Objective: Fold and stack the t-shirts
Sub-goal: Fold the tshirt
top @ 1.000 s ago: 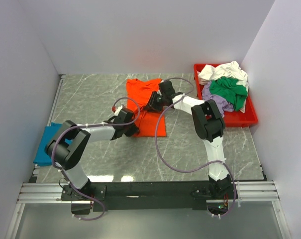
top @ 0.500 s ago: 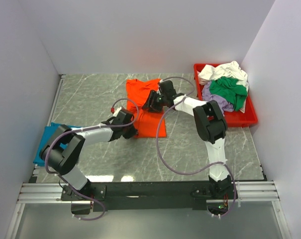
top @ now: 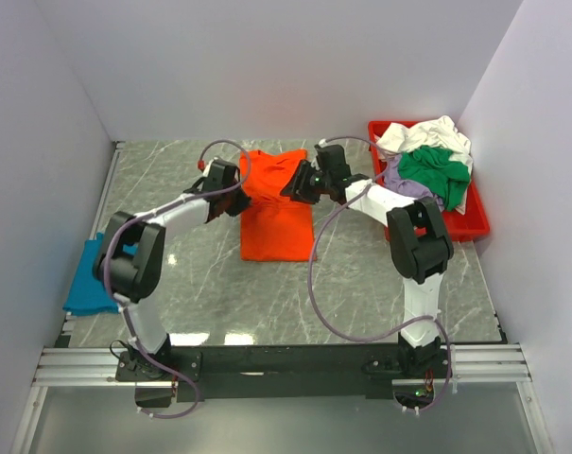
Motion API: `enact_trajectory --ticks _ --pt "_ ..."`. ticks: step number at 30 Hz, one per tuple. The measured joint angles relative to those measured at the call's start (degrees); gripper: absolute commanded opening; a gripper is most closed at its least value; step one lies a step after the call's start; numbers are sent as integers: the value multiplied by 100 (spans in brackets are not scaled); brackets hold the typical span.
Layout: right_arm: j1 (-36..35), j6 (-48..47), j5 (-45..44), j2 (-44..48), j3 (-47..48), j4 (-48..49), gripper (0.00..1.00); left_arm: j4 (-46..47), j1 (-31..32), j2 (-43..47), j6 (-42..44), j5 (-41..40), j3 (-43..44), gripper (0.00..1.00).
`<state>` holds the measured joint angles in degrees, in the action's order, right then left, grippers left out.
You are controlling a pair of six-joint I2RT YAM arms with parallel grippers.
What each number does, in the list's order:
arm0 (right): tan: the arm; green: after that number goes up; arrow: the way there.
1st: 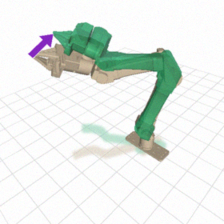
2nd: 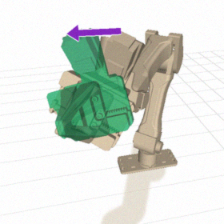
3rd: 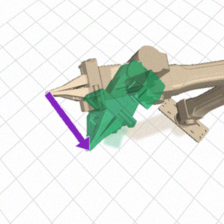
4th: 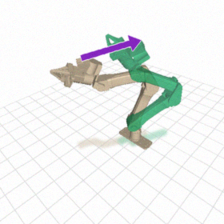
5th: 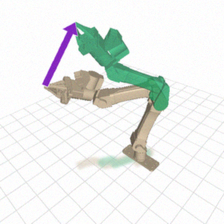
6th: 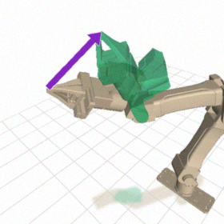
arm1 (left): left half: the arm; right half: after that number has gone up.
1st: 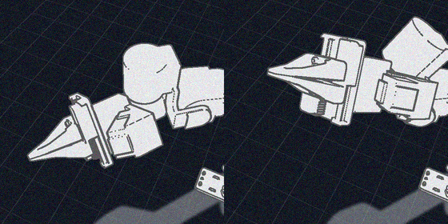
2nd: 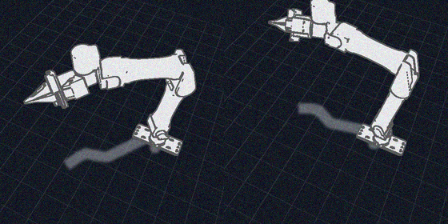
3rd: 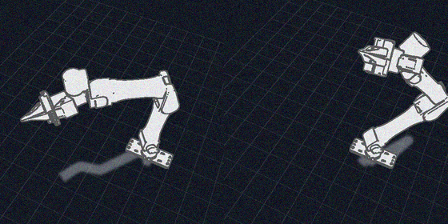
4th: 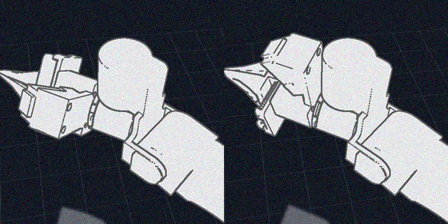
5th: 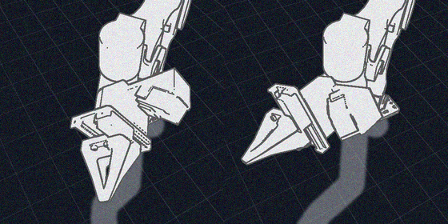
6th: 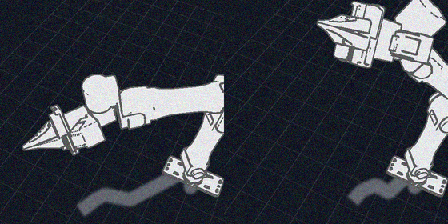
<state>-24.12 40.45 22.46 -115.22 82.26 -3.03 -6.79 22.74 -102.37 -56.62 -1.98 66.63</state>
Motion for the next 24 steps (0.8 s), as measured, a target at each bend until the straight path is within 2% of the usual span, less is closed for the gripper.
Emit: enact_trajectory --ticks 4,8,16,18,24 --pt "267 4 92 -356 72 -13 46 -42 -157 -636 149 109 498 1" --pt "490 -44 101 -813 103 -133 46 -114 -297 -1001 212 203 581 1" --pt "658 -48 232 -986 295 -238 45 -94 -518 -1200 216 481 581 1" --pt "675 -55 223 -986 317 -278 45 -94 -535 -1200 240 520 581 4" --pt "675 -177 66 -879 337 -533 46 -225 -586 -986 463 579 581 24"
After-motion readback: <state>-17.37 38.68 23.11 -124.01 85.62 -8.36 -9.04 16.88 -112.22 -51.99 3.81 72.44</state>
